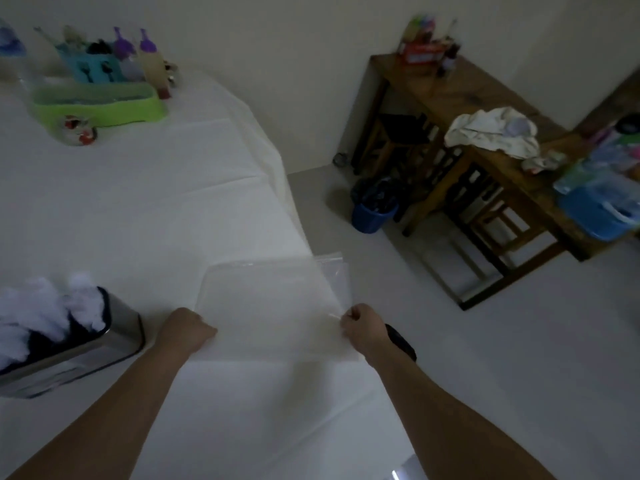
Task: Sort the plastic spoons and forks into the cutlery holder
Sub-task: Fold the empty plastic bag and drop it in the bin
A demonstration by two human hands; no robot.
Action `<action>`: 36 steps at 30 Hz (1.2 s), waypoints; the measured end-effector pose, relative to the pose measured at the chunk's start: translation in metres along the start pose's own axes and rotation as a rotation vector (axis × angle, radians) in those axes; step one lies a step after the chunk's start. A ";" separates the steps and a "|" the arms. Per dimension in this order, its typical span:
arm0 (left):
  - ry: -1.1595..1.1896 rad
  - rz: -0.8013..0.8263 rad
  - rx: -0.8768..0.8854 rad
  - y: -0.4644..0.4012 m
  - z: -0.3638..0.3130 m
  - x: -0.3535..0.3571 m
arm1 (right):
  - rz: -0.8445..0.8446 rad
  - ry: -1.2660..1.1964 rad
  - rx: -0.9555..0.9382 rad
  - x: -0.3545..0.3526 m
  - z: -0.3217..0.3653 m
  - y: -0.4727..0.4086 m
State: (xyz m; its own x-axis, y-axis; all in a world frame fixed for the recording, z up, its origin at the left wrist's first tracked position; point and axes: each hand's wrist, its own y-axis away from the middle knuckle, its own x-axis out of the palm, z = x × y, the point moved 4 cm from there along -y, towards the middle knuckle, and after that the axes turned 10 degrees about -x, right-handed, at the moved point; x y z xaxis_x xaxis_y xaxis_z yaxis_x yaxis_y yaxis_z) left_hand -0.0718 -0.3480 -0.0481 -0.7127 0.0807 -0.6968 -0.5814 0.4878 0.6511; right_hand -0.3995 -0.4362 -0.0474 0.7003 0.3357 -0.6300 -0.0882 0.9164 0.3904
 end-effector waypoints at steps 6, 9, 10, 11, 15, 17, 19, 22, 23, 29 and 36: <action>0.240 0.039 0.134 0.025 -0.064 0.033 | -0.211 -0.205 0.035 -0.050 -0.041 0.024; 0.235 0.067 0.199 0.037 -0.099 0.059 | -0.302 -0.181 0.068 -0.076 -0.070 0.033; 0.221 0.079 0.222 0.041 -0.110 0.069 | -0.329 -0.167 0.083 -0.085 -0.081 0.036; 0.208 0.099 0.239 0.046 -0.121 0.078 | -0.358 -0.158 0.102 -0.094 -0.090 0.039; 0.137 0.105 0.323 0.061 -0.157 0.115 | -0.468 -0.214 0.163 -0.127 -0.135 0.051; 0.088 0.088 0.380 0.072 -0.175 0.133 | -0.501 -0.248 0.193 -0.142 -0.153 0.055; 0.046 0.091 0.421 0.080 -0.191 0.153 | -0.534 -0.285 0.211 -0.157 -0.166 0.058; -0.027 0.102 0.452 0.086 -0.215 0.186 | -0.564 -0.331 0.238 -0.172 -0.196 0.050; -0.051 0.100 0.455 0.086 -0.223 0.198 | -0.566 -0.346 0.246 -0.176 -0.206 0.045; -0.156 0.036 0.400 0.071 -0.266 0.270 | -0.525 -0.359 0.324 -0.187 -0.268 -0.002; -0.355 -0.013 0.380 0.042 -0.293 0.366 | -0.466 -0.364 0.409 -0.175 -0.346 -0.057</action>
State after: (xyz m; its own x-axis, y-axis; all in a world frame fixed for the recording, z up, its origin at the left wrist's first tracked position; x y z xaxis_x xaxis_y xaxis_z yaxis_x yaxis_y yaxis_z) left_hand -0.4723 -0.5528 -0.1882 -0.4912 0.3304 -0.8059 -0.3590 0.7663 0.5329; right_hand -0.7623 -0.4722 -0.1917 0.7987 -0.2299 -0.5561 0.4998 0.7680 0.4004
